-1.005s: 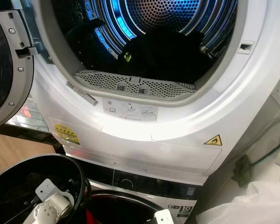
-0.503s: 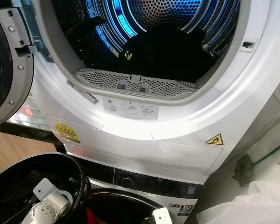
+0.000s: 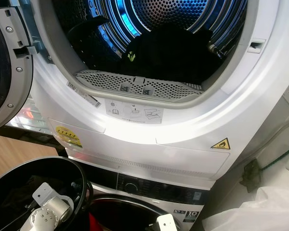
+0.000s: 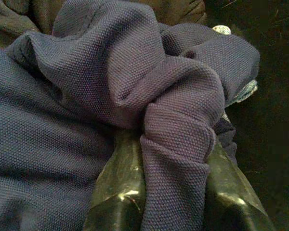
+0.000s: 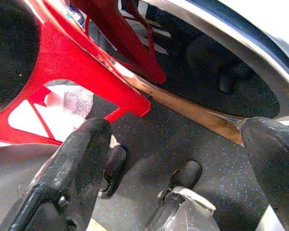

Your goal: Clothes washing

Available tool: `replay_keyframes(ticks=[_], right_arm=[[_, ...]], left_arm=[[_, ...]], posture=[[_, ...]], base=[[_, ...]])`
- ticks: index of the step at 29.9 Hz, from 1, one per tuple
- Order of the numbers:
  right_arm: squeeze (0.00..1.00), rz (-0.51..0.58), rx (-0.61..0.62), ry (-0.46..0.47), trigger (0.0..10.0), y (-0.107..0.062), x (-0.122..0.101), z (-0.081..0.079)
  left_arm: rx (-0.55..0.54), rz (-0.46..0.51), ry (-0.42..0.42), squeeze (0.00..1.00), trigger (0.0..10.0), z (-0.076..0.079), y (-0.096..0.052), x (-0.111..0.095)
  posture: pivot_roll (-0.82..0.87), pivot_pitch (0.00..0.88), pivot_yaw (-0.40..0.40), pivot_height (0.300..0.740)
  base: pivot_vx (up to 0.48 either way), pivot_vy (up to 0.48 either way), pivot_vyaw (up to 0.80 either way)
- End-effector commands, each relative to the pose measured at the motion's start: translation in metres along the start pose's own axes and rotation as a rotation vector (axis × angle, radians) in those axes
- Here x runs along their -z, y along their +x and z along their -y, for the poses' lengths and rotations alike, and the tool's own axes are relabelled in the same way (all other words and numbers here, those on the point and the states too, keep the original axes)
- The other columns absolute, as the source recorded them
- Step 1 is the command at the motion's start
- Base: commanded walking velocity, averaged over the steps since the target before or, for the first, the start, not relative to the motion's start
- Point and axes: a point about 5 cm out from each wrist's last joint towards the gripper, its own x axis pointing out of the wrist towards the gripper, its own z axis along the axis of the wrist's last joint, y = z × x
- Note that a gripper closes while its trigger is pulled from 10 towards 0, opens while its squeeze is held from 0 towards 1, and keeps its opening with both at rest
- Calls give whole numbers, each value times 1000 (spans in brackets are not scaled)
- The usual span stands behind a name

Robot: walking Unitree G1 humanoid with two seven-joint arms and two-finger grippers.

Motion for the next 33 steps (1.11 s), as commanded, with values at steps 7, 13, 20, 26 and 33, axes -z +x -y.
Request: replay_keyframes(ticks=[7, 13, 20, 26, 33], right_arm=[[0, 6, 2, -2, 10000, 0, 0, -2], [0, -1, -2, -2, 10000, 0, 4, -3], [0, -2, -3, -5, 10000, 0, 4, -3], [0, -7, -5, -8, 10000, 0, 4, -4], [0, -9, -5, -4, 10000, 0, 5, -4]], left_arm=[[-53, 284, 63, 0, 0, -11, -14, -17], [-45, 541, 61, 0, 0, -13, -42, -37], [44, 815, 182, 0, 0, -5, -72, -56], [175, 1057, 399, 0, 0, 8, -99, -62], [395, 1406, 659, 0, 0, 38, -148, -57]], posture=[[154, 0, -39, 740], [161, 0, -39, 740], [165, 0, -37, 740], [176, 0, -38, 740], [183, 0, -40, 740]], base=[[0, 0, 0], [0, 0, 0], [0, 0, 0], [0, 0, 0], [0, 0, 0]])
